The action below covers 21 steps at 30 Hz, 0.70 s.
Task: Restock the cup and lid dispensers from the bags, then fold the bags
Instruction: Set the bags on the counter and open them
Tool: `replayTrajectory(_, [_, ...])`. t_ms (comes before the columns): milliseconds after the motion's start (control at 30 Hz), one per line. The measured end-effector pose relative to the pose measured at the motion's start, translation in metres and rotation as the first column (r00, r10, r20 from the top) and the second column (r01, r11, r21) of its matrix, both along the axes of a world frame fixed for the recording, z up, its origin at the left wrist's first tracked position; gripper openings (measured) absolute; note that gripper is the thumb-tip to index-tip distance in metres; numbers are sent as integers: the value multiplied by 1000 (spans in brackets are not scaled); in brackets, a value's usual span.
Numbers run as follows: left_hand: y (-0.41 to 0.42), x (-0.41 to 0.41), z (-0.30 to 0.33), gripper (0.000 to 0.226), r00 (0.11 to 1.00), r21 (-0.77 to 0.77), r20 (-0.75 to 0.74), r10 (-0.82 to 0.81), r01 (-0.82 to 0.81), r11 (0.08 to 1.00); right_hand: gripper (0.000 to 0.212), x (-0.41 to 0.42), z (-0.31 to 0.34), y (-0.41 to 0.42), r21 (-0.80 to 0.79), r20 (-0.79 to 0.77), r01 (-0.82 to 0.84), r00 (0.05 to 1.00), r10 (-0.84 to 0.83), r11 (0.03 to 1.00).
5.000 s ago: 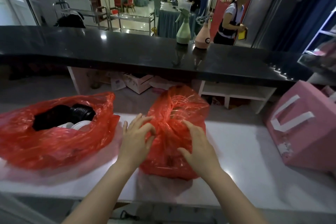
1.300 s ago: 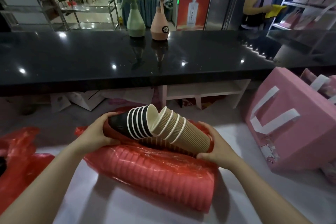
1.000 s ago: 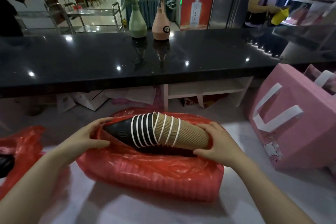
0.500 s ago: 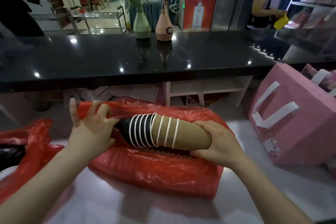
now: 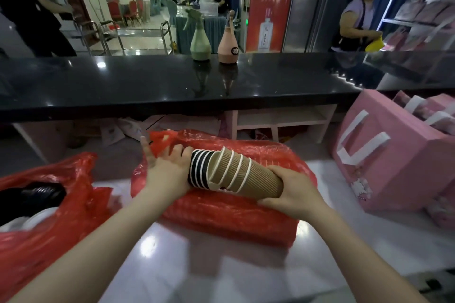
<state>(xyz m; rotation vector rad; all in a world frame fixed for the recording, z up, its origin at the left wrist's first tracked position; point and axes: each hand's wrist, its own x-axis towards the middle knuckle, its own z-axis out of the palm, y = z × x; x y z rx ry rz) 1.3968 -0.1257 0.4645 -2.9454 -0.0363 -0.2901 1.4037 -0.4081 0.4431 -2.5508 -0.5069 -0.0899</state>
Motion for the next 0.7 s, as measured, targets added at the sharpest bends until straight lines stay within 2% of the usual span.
replayTrajectory(100, [-3, -6, -2, 53, 1000, -61, 15, -14, 15, 998, 73, -15, 1, 4, 7, 23, 22, 999, -23, 1000])
replayTrajectory(167, [2, -15, -2, 64, 998, -124, 50, -42, 48, 991, 73, -29, 4, 7, 27, 51, 33, 998, -34, 999])
replayTrajectory(267, [4, -35, 0, 97, 979, -233, 179, -102, 143, 962, 66, -52, 11, 9, 129, 95, 50, 994, -62, 990])
replayTrajectory(367, [0, -57, 7, 99, 931, -375, 347, -111, 247, 894, 65, -72, 24, 11, 245, 84, 72, 992, -95, 967])
replayTrajectory(467, [0, -78, 17, 97, 931, -519, 364, -39, 238, 821, 65, -86, 37, 14, 330, 72, 76, 992, -105, 941])
replayTrajectory(567, [2, -96, 28, 94, 961, -737, 271, 47, 176, 652, 65, -99, 52, 23, 458, 17, 59, 997, -76, 887])
replayTrajectory(700, [10, -116, 39, 90, 969, -943, 227, 93, 195, 271, 62, -109, 67, 41, 592, -47, 27, 999, 0, 806])
